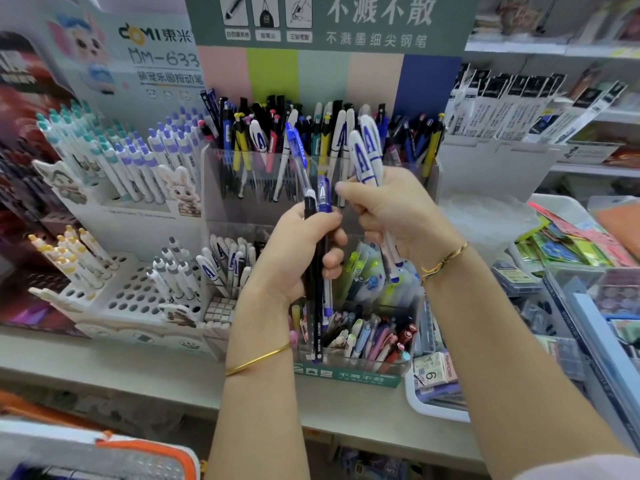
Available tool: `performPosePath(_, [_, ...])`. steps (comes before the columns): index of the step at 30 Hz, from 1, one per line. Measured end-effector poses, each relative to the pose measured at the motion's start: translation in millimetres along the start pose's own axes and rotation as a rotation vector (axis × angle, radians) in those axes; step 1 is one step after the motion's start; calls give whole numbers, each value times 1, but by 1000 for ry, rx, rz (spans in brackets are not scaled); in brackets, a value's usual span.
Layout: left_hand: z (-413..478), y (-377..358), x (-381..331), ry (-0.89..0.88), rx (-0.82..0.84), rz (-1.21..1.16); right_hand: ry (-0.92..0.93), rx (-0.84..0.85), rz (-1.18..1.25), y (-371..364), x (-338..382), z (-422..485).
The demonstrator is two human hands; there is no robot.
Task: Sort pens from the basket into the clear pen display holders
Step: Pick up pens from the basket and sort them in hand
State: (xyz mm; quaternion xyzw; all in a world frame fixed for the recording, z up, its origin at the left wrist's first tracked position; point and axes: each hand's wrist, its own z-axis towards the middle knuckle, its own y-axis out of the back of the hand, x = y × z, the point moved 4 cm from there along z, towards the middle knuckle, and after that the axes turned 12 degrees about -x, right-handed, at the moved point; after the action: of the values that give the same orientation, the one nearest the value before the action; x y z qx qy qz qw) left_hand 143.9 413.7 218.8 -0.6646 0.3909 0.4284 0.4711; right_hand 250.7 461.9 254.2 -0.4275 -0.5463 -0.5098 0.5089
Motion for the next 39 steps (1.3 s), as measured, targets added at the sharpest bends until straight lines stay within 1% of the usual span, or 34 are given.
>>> performPosePath(3, [-2, -5, 0, 0, 55, -12, -31, 131, -65, -6, -5, -5])
performPosePath(5, [-3, -7, -1, -2, 70, -23, -34, 145, -23, -8, -5, -6])
performPosePath(10, [-6, -8, -4, 20, 116, -97, 35, 15, 103, -7, -3, -1])
performPosePath(14, [-8, -2, -2, 27, 68, -21, 91, -189, 135, 3, 1, 8])
performPosePath(17, [-9, -2, 1, 46, 89, 33, 125, -259, 141, 9, 4, 12])
performPosePath(20, [-10, -4, 4, 70, 142, 121, 98, -220, 180, 6, 2, 15])
performPosePath(24, [-10, -2, 7, 80, 183, 227, 87, -179, 169, 4, -2, 18])
performPosePath(28, [-10, -4, 6, 73, 235, 175, 33, -93, 257, -2, -10, 16])
performPosePath(32, [-11, -4, 8, 88, 271, 176, -44, 16, 219, -5, -12, 11])
performPosePath(34, [-12, -7, 7, 102, 291, 180, -70, 34, 193, -6, -12, 10])
performPosePath(35, [-13, -8, 7, 109, 306, 177, -50, 9, 176, -5, -11, 10])
performPosePath(37, [-13, -8, 7, 125, 303, 123, 35, -111, 138, -1, -7, 13])
performPosePath(39, [-10, -2, 6, 130, 202, 45, 110, -220, 134, 8, -3, 15])
